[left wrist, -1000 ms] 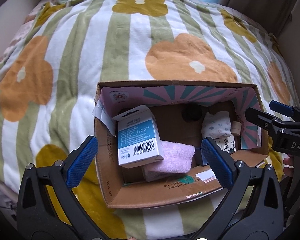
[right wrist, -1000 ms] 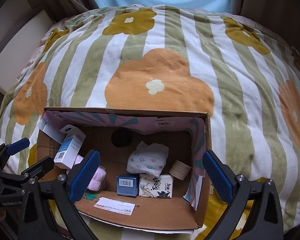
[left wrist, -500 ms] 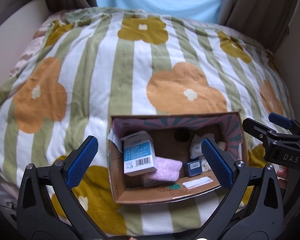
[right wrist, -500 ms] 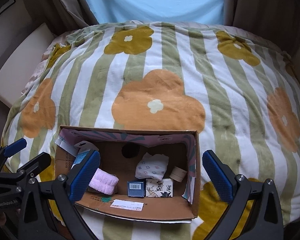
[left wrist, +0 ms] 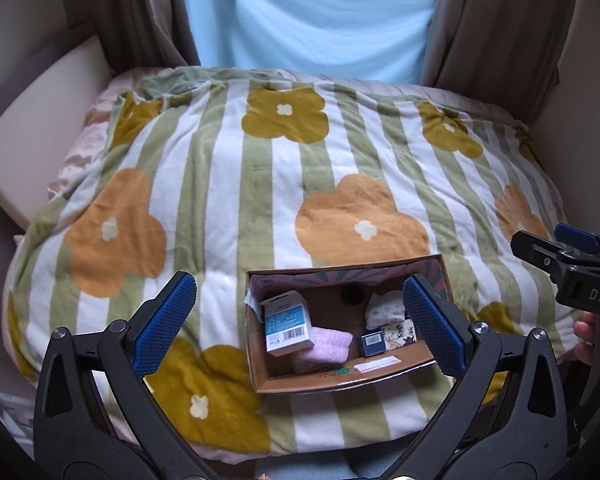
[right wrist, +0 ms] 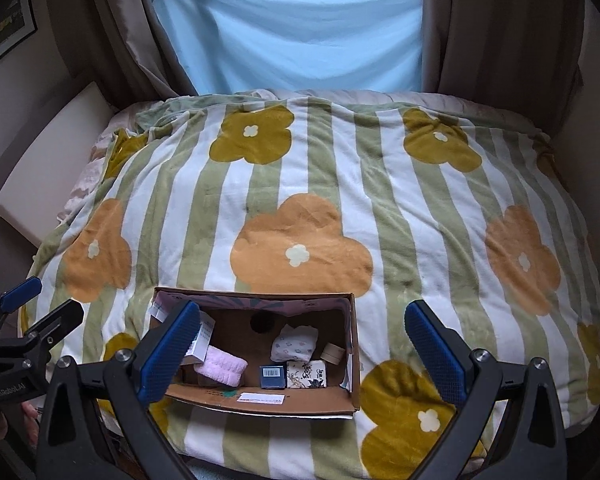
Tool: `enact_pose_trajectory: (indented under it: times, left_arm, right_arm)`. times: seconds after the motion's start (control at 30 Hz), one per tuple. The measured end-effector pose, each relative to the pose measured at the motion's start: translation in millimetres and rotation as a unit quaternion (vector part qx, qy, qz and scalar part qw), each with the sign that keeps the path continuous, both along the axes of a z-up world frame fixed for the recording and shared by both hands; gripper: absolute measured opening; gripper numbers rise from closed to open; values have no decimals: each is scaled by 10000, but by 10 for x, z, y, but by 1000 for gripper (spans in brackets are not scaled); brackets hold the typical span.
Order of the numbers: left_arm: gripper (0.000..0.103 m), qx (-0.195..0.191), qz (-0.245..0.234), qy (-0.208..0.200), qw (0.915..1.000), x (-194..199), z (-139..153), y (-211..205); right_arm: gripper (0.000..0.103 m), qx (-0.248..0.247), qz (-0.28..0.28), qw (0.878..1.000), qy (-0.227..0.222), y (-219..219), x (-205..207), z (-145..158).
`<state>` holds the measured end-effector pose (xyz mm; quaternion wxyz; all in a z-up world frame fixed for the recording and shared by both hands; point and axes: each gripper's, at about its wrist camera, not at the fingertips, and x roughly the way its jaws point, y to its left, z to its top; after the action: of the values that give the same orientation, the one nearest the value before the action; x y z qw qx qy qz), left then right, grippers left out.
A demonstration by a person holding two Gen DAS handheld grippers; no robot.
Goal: Organize objects
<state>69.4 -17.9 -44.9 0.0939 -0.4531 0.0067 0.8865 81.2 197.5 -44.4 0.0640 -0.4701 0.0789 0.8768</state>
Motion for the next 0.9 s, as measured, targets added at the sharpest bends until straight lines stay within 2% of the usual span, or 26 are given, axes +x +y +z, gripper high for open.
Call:
enact_pose_trajectory:
  times: [0.37,0.9]
  left_arm:
    - [103,161,209,334,9991,110,274,-129]
    - [103,129,184,410,9989,44,314,-139]
  right_arm:
    - [102,142,-115,9995,265,-100,185,196]
    - [102,158,-183,9991,346,-84,144,247]
